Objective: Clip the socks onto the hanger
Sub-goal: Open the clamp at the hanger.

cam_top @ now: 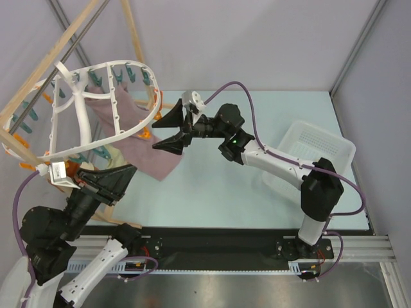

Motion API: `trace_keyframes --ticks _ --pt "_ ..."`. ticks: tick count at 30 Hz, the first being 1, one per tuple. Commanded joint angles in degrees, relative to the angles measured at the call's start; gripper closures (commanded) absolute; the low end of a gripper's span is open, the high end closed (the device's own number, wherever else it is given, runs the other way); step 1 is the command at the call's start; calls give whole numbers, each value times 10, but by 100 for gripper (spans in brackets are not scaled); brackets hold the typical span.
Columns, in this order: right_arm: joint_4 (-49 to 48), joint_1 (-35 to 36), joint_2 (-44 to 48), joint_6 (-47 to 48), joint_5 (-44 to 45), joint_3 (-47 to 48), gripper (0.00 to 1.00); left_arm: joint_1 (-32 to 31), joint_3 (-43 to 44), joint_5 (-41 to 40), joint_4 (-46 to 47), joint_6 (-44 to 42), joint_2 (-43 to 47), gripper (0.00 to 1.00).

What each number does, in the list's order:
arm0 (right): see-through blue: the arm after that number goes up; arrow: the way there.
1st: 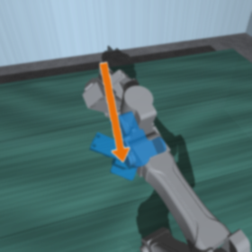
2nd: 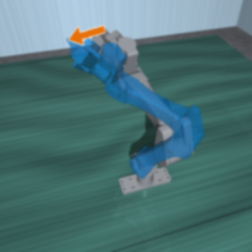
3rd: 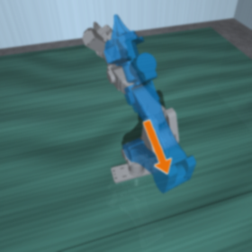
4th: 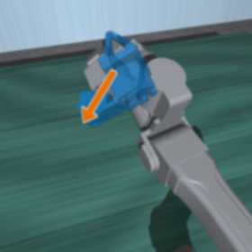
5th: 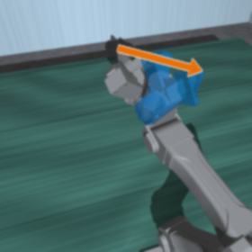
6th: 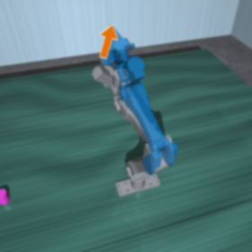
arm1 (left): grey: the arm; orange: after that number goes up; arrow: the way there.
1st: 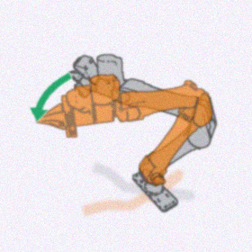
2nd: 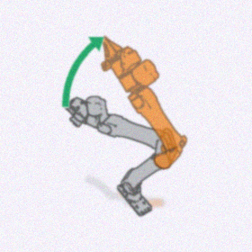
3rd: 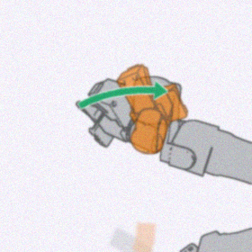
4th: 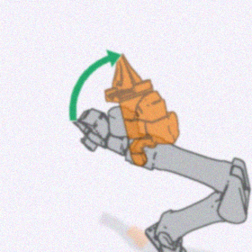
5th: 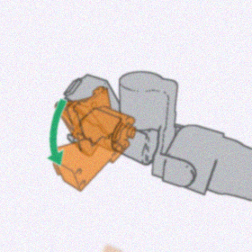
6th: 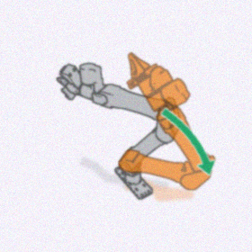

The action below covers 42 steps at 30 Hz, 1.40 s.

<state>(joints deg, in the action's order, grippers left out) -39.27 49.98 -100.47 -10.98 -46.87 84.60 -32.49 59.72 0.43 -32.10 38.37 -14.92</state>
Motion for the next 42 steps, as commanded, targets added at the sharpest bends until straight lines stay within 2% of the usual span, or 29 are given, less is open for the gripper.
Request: trace_keyframes --ticks 1,12,20,22,24,27,28,33,37,42 --pt "-39 6 -17 -26 -2 36 27 0 0 6 5 -16 9 68" --pt "-63 29 -32 -50 6 60 36 0 2 5 -2 -16 17 68" --pt "-59 32 -44 -74 -4 81 46 0 2 7 -6 -12 19 68" --pt "-57 31 -47 -78 -3 84 53 1 3 9 -7 -10 19 68" --pt "-50 34 -48 -83 -5 90 54 0 7 9 -6 -9 18 68" --pt "-34 37 -48 -84 -4 96 66 1 18 10 -8 -8 12 67" --pt "-30 39 -47 -84 -2 96 74 1 22 7 -9 -8 9 67" --pt "2 51 -34 -72 19 92 81 0 39 -3 -17 12 -6 63" --pt "47 72 -19 -55 55 93 100 0 56 -45 -43 33 -30 60" --pt "146 108 2 -24 162 108 100 0 86 -78 -74 49 -63 61"
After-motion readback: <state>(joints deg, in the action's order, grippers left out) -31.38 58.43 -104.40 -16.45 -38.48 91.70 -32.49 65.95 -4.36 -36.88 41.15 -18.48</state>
